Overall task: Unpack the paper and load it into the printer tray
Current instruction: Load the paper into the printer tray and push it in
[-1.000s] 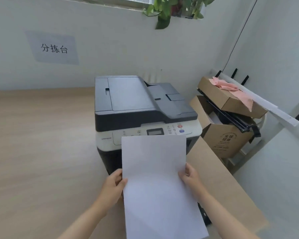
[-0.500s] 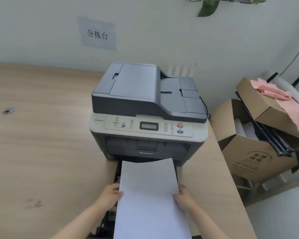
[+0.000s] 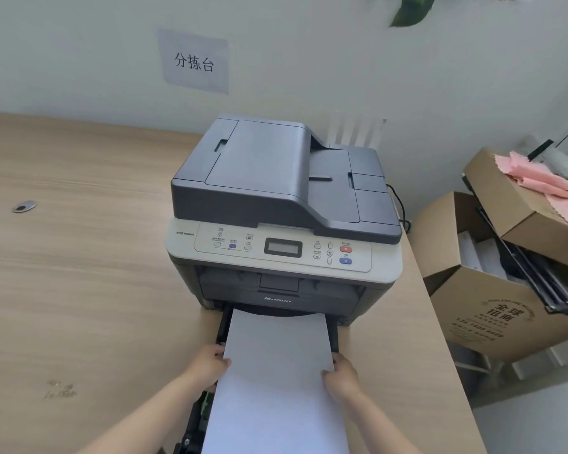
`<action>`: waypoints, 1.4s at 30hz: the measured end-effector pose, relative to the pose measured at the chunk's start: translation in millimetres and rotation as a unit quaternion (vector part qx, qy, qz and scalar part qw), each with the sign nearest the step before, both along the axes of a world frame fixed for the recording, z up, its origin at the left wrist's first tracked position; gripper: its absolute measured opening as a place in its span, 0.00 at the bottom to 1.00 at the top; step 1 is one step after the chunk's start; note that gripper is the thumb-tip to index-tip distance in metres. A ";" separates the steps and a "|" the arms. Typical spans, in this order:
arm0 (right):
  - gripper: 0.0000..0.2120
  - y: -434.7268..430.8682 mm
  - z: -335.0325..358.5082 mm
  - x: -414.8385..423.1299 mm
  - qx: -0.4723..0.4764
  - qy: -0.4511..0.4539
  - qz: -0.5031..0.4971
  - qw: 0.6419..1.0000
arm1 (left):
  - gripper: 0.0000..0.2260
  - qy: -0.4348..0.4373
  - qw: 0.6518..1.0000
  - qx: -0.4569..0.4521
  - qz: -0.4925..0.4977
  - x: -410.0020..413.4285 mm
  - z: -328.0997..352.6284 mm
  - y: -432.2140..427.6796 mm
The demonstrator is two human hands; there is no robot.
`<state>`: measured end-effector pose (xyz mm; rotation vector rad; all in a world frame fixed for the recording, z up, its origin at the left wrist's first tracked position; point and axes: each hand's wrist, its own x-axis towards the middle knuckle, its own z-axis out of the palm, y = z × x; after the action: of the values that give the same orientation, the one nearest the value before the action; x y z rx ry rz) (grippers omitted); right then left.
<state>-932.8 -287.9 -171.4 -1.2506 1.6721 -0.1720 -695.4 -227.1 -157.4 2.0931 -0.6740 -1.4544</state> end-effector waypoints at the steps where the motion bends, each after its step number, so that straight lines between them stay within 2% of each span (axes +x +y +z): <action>1: 0.20 2.8 -0.8 1.1 -0.001 0.011 0.012 1.000 | 0.07 0.000 1.000 0.012 0.002 1.0 -2.9 2.7; 5: 0.22 14.1 -4.2 0.0 -0.021 0.043 0.049 0.998 | 0.14 -0.014 1.000 0.005 -0.012 2.2 -16.4 20.4; 10: 0.21 26.1 -6.2 -4.1 -0.034 0.047 0.052 0.997 | 0.18 -0.015 1.000 -0.007 -0.011 0.0 -23.4 35.7; 16: 0.19 16.8 -0.7 -4.3 -0.038 0.009 -0.013 0.999 | 0.11 -0.057 0.998 -0.028 -0.024 2.3 -14.1 20.4; 20: 0.18 -0.4 3.1 9.5 -0.030 0.000 -0.038 0.999 | 0.04 -0.135 0.989 -0.055 -0.034 6.6 -3.8 -2.3; 24: 0.21 -11.6 1.9 21.4 -0.026 -0.014 -0.067 0.997 | 0.07 -0.201 0.977 -0.047 -0.058 9.6 -7.2 -15.1; 29: 0.20 -23.2 -0.6 26.9 -0.053 -0.013 -0.096 0.994 | 0.06 -0.182 0.981 -0.057 -0.015 8.4 -15.3 -29.5; 32: 0.20 -29.6 -1.1 27.9 -0.075 -0.007 -0.113 0.991 | 0.17 -0.151 0.985 -0.077 0.026 3.7 -16.5 -37.2; 34: 0.21 -32.4 -2.4 29.3 -0.079 -0.002 -0.111 0.991 | 0.19 -0.141 0.985 -0.090 0.029 1.3 -17.9 -39.1; 39: 0.24 -35.9 -5.1 32.3 -0.071 0.023 -0.049 0.996 | 0.21 -0.146 0.985 -0.087 -0.005 1.3 -23.9 -37.9; 42: 0.29 -38.5 -3.3 35.5 -0.062 0.054 0.011 0.997 | 0.21 -0.142 0.985 -0.070 -0.065 -0.9 -21.8 -39.1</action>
<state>-897.3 -326.3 -174.6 -1.3920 1.7615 -0.1996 -696.3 -266.2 -179.2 2.1989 -1.0104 -1.1444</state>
